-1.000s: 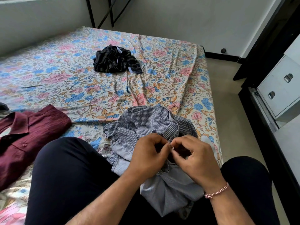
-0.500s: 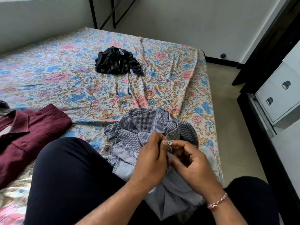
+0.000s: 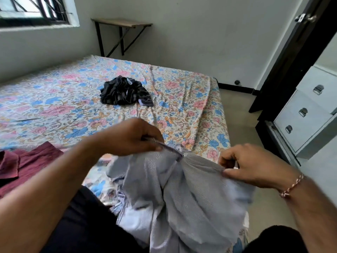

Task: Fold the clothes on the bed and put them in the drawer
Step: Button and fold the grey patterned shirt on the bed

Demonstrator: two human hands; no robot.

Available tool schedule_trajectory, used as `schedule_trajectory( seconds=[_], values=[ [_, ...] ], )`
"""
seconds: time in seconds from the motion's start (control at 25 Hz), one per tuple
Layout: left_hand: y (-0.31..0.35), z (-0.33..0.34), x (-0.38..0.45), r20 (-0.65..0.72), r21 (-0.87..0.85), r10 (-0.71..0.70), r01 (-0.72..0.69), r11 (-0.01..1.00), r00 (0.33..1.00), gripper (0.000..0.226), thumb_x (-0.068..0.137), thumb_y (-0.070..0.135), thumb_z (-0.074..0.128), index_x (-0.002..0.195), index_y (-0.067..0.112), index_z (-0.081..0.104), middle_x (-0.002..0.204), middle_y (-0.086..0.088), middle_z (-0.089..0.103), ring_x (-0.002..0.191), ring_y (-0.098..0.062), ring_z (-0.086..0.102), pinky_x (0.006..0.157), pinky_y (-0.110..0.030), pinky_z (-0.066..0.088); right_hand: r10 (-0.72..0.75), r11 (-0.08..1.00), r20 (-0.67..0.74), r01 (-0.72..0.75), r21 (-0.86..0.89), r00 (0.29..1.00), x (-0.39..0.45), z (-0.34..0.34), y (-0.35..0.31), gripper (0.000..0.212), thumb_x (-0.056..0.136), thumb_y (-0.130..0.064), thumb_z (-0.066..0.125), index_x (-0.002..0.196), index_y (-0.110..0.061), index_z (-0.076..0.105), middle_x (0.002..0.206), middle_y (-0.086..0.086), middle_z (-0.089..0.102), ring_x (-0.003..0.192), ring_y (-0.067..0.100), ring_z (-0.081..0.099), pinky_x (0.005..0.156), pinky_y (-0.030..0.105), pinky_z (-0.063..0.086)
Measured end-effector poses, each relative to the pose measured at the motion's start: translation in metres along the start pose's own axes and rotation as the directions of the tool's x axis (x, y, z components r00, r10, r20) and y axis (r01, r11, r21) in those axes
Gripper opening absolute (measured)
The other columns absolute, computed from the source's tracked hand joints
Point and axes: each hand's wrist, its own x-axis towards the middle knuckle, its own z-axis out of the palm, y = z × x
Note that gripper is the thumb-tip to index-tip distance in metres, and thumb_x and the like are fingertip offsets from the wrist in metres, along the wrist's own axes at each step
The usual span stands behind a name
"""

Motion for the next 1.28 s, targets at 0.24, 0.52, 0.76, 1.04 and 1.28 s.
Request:
schedule_trajectory(
  seconds=[0.24, 0.52, 0.76, 1.04, 1.28],
  values=[
    [-0.044, -0.076, 0.029, 0.018, 0.261, -0.161, 0.151, 0.954, 0.987, 0.021, 0.08, 0.066, 0.075, 0.083, 0.046, 0.071, 0.08, 0.023, 0.071, 0.073, 0.002, 0.066, 0.068, -0.026, 0.048, 0.062, 0.968, -0.024, -0.054, 0.244, 0.998, 0.039, -0.011, 0.035, 0.016, 0.075, -0.024, 0.068, 0.068, -0.02, 0.054, 0.063, -0.008, 0.052, 0.058, 0.009, 0.046, 0.059, 0.033, 0.04],
    [-0.085, -0.072, 0.014, -0.423, 0.365, -0.214, 0.382, 0.849, 0.881, 0.005, 0.091, 0.033, 0.079, 0.089, 0.03, 0.076, 0.074, 0.014, 0.066, 0.073, -0.017, 0.065, 0.067, -0.031, 0.049, -0.063, 0.994, 0.002, 0.062, 0.094, 0.998, 0.048, 0.038, 0.044, 0.018, 0.089, -0.037, 0.071, 0.084, -0.022, 0.063, 0.078, -0.009, 0.065, 0.071, 0.007, 0.058, 0.061, 0.023, 0.045],
    [-0.09, -0.021, 0.014, -0.583, 0.209, -0.358, 0.56, 0.802, 0.73, 0.032, 0.08, 0.04, 0.07, 0.11, 0.031, 0.073, 0.112, -0.006, 0.067, 0.086, -0.033, 0.069, 0.077, -0.043, 0.058, 0.254, 0.957, -0.474, -0.29, -0.004, 0.843, 0.054, 0.067, 0.041, 0.038, 0.087, -0.045, 0.06, 0.062, -0.026, 0.039, 0.058, -0.008, 0.049, 0.056, 0.017, 0.051, 0.046, 0.027, 0.026],
    [-0.016, 0.074, 0.077, -0.19, 0.153, 0.045, -0.016, 0.988, 0.981, 0.046, 0.105, 0.041, 0.057, 0.149, 0.031, 0.053, 0.149, 0.005, 0.058, 0.12, -0.018, 0.066, 0.098, -0.037, 0.054, -0.088, 0.991, -0.791, 0.131, -0.01, 0.606, 0.044, 0.104, -0.009, 0.006, 0.09, -0.019, 0.074, 0.089, -0.014, 0.071, 0.08, 0.002, 0.066, 0.074, 0.025, 0.06, 0.063, 0.04, 0.05],
    [-0.036, 0.082, 0.081, -0.155, 0.249, 0.064, -0.024, 0.968, 0.986, 0.014, 0.101, 0.032, 0.063, 0.107, 0.026, 0.074, 0.101, 0.009, 0.074, 0.085, -0.012, 0.066, 0.077, -0.04, 0.058, -0.03, 0.999, -0.766, 0.008, -0.032, 0.642, 0.029, 0.097, -0.002, 0.012, 0.09, -0.029, 0.077, 0.094, -0.018, 0.072, 0.084, -0.005, 0.066, 0.075, 0.017, 0.056, 0.062, 0.032, 0.048]
  ],
)
